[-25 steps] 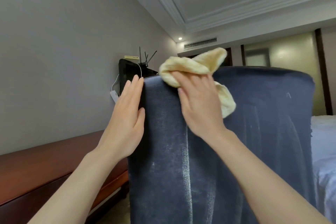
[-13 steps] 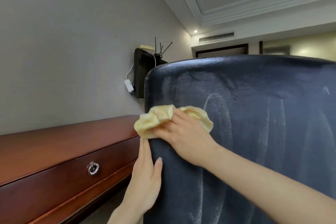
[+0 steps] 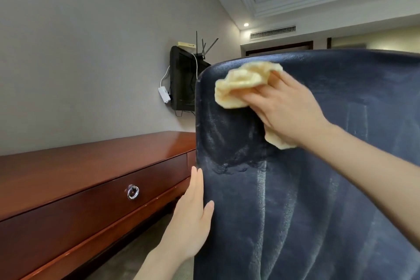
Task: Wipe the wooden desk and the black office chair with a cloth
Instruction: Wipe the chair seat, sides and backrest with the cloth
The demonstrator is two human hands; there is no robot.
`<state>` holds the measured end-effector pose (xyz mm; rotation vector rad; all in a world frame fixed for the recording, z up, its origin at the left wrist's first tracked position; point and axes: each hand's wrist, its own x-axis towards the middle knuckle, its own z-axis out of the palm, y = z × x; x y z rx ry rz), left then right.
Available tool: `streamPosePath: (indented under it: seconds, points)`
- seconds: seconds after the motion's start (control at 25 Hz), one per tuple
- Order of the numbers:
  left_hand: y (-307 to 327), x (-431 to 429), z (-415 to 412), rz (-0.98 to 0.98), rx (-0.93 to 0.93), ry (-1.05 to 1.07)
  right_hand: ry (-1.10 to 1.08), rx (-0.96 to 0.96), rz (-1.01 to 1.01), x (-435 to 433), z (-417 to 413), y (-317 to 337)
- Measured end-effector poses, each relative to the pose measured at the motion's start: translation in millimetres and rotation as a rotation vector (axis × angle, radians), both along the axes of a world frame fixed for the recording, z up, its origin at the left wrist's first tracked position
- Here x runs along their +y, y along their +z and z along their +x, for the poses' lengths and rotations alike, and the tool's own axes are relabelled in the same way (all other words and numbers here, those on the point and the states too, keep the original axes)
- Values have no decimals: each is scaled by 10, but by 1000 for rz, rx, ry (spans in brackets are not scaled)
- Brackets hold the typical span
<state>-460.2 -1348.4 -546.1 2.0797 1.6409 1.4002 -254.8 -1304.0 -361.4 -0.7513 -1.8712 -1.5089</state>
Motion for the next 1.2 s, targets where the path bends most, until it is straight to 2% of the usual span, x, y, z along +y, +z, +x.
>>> streamPosePath:
  seconds: [0.16,0.28,0.36,0.52,0.64,0.76,0.84,1.0,1.2]
  points:
    - [-3,-90,-71,-53,81,-19,63,211,-80,-22,-489,141]
    - [-21,-134,-103,-80,173,14,75,231,-83,20,-665,-19]
    - [-70,-163,-97,-94,227,43,54,150,-129,65,-689,-224]
    - [-172,-178,-94,-117,244,99,74,-65,-373,76,-658,-979]
    - [-257,-205,-120,-136,257,113,70,-220,-353,92,-541,-1593]
    - [-337,-252,-188,-181,265,113,-82,-438,-377,124,-356,-2063]
    - [-359,-265,-212,-191,259,126,-101,-516,-391,128,-184,-2224]
    - [-375,-182,-196,-192,155,126,-57,-480,-281,143,59,-2046]
    - [-625,6,-209,-321,-188,53,-6,-158,-184,102,85,-1155]
